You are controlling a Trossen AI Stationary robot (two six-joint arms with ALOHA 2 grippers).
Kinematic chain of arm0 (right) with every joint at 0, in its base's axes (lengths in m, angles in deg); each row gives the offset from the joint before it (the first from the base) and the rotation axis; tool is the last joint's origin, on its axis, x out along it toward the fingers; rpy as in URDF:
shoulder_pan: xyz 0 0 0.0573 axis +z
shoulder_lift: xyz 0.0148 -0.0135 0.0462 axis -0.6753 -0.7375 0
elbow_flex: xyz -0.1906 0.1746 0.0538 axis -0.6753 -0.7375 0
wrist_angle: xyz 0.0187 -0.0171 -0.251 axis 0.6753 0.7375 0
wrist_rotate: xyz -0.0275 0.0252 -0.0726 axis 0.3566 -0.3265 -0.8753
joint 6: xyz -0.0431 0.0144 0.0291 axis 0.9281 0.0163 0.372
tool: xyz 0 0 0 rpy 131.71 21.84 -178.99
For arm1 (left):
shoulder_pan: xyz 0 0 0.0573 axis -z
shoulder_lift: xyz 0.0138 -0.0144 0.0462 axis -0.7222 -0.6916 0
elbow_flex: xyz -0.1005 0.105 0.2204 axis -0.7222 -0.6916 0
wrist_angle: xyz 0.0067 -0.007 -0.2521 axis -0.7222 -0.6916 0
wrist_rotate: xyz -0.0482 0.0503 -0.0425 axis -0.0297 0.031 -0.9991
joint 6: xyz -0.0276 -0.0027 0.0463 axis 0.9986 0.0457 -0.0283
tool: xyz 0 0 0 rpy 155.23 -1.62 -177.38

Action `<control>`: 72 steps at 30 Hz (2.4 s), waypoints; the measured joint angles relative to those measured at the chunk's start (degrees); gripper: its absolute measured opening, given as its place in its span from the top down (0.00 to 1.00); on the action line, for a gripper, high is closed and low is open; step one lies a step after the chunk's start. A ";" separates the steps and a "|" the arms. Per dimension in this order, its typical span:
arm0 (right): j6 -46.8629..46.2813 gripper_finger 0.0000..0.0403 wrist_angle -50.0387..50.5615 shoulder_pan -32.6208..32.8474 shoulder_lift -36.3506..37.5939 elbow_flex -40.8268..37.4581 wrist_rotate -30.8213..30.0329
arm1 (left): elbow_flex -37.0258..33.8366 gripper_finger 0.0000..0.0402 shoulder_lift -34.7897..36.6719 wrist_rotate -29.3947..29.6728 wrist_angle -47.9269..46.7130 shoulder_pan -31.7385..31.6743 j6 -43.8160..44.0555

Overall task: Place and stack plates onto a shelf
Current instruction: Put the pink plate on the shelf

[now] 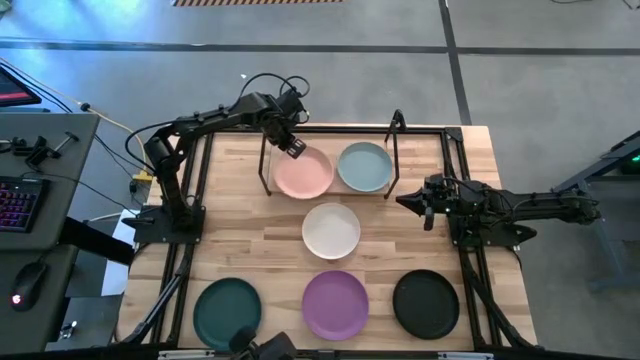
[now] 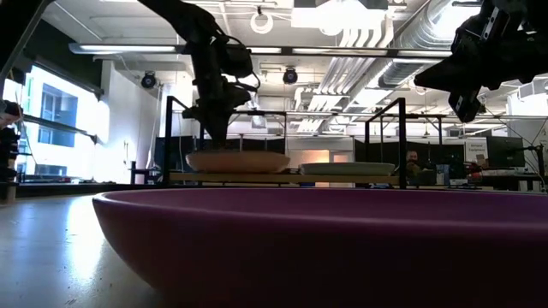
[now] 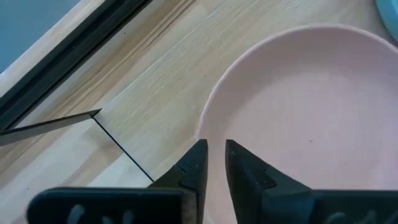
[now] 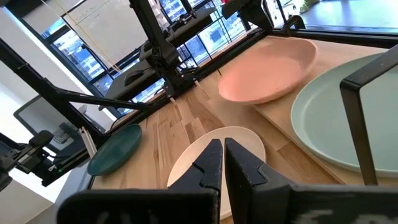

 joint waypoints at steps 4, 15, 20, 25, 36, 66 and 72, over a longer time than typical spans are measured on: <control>0.00 1.00 -0.02 0.00 0.01 0.00 0.00 | 0.00 0.82 0.08 0.56 0.22 -0.02 -0.35; 3.96 1.00 -14.49 -0.01 0.00 -0.02 -3.30 | 6.58 0.68 8.26 -2.32 2.86 0.13 1.67; 9.54 1.00 -22.39 -0.02 0.02 -0.02 -6.34 | 6.69 0.68 17.83 -2.86 11.60 2.19 1.73; 8.02 1.00 -23.95 -0.06 -0.31 -0.02 -7.45 | 6.12 0.69 25.68 -2.50 16.91 5.33 1.32; 15.33 1.00 -18.77 -0.06 -8.30 8.45 -4.65 | -23.71 0.71 43.23 -0.31 44.29 20.61 10.12; 11.64 1.00 -10.69 -0.06 -12.00 11.32 -4.46 | -28.57 1.00 0.57 21.72 59.54 45.06 64.27; 11.67 1.00 -10.36 -0.06 -12.00 11.32 -4.46 | -27.61 1.00 -1.90 26.37 59.74 44.06 72.51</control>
